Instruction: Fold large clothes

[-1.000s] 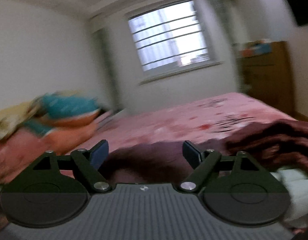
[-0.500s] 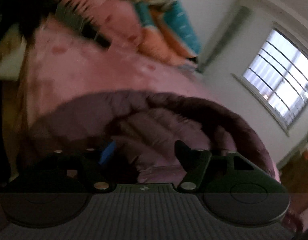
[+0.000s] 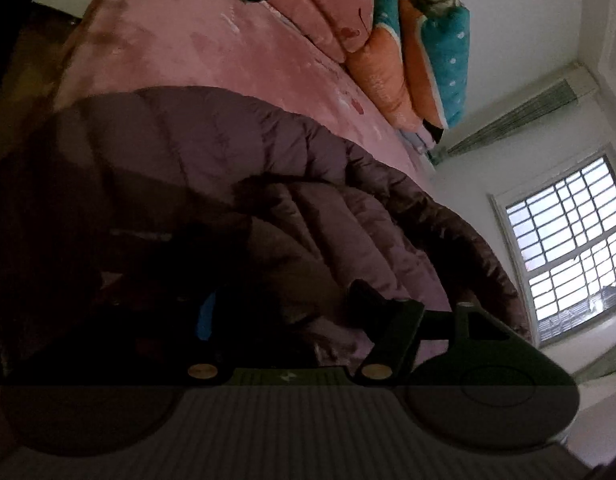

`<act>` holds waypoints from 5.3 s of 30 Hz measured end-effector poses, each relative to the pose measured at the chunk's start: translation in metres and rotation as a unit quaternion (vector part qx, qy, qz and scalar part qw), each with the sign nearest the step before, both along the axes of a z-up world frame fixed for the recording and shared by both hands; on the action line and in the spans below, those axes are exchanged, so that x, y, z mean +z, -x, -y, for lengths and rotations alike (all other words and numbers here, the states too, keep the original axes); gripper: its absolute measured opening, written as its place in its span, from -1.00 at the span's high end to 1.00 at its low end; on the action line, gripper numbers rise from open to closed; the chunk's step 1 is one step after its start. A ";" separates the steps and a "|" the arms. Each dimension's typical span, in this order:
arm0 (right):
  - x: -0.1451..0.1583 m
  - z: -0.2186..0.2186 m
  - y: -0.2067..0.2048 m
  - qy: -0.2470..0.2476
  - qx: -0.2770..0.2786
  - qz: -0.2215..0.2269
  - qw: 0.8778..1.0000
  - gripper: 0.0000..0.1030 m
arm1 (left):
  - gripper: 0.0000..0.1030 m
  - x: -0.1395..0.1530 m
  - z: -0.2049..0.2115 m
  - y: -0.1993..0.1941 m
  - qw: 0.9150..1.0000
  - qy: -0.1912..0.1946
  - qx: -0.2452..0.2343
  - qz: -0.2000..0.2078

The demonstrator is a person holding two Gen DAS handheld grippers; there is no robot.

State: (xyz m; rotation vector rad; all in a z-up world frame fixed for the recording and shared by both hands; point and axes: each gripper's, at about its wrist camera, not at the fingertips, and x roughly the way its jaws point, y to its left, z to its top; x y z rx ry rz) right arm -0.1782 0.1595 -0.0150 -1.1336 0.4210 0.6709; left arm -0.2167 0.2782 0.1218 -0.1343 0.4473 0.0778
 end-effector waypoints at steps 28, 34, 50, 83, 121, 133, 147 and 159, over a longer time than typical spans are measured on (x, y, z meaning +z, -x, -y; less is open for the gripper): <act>0.129 0.158 -0.167 -0.701 -0.257 -0.347 0.568 0.63 | -0.87 -0.019 0.097 0.002 0.976 -0.045 -0.212 0.010; 0.118 0.191 -0.162 -0.744 -0.251 -0.370 0.496 0.63 | -0.87 -0.020 0.139 -0.024 0.968 -0.063 -0.239 0.040; 0.116 0.221 -0.137 -0.777 -0.240 -0.361 0.457 0.63 | 0.68 -0.032 0.182 -0.084 0.954 -0.164 -0.242 0.070; 0.303 0.281 0.063 -0.877 -0.034 0.011 0.479 0.85 | 0.87 0.305 0.133 0.039 0.910 -0.183 -0.163 0.335; 0.053 0.215 -0.174 -0.669 -0.269 -0.442 0.533 -0.99 | 0.87 0.191 -0.005 0.109 0.977 -0.168 0.027 0.129; 0.025 0.125 -0.163 -0.599 -0.285 -0.489 0.566 -0.99 | 0.88 0.160 -0.037 0.110 0.986 -0.120 0.054 0.106; 0.041 0.150 -0.144 -0.677 -0.247 -0.407 0.561 0.63 | 0.88 0.167 -0.037 0.117 0.987 -0.092 0.055 0.120; 0.209 0.347 -0.083 -0.796 -0.240 -0.080 0.550 0.68 | 0.87 0.214 -0.030 -0.009 0.979 -0.103 0.027 0.176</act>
